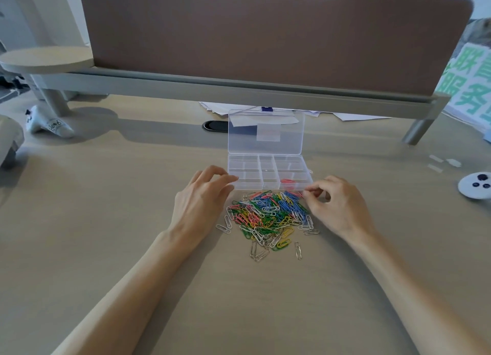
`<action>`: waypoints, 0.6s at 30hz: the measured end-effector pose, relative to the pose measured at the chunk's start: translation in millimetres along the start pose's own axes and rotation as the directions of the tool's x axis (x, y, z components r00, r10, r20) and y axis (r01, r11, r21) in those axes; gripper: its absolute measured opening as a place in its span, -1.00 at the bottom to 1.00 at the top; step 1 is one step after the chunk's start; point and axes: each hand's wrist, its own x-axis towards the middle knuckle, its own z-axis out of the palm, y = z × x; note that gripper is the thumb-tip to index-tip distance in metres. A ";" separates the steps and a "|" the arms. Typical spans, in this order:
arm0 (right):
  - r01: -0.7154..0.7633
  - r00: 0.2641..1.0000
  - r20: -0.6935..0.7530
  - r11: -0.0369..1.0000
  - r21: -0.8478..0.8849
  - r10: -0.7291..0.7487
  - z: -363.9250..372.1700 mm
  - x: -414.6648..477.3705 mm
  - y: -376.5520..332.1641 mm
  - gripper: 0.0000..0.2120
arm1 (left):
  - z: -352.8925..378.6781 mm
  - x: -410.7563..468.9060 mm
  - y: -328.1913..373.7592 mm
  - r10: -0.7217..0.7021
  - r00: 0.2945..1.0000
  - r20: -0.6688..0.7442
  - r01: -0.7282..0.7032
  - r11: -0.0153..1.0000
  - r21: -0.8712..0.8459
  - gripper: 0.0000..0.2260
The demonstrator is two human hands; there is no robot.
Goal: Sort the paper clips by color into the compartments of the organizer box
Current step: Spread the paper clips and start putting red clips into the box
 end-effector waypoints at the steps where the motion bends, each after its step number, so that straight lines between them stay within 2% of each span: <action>1: -0.012 0.999 0.031 1.000 0.001 0.011 1.2 0.4 -0.6 -0.91 | 2.3 3.3 -0.7 -0.010 1.000 -0.001 0.010 1.000 0.000 -0.86; 4: -0.020 0.994 0.110 1.000 0.011 0.019 4.5 6.6 -4.1 -0.82 | 6.4 10.6 -2.2 -0.055 0.998 -0.012 0.055 0.998 -0.012 -0.89; 13: -0.017 0.975 0.220 0.995 0.098 -0.005 7.9 17.2 -7.7 -0.91 | 7.8 13.0 -2.3 -0.103 0.995 -0.020 0.102 0.995 -0.018 -0.89; 18: -0.037 0.977 0.215 0.985 0.169 0.000 5.1 13.1 -4.4 -0.92 | 7.2 13.4 -2.9 -0.106 0.994 -0.004 0.106 0.994 -0.012 -0.88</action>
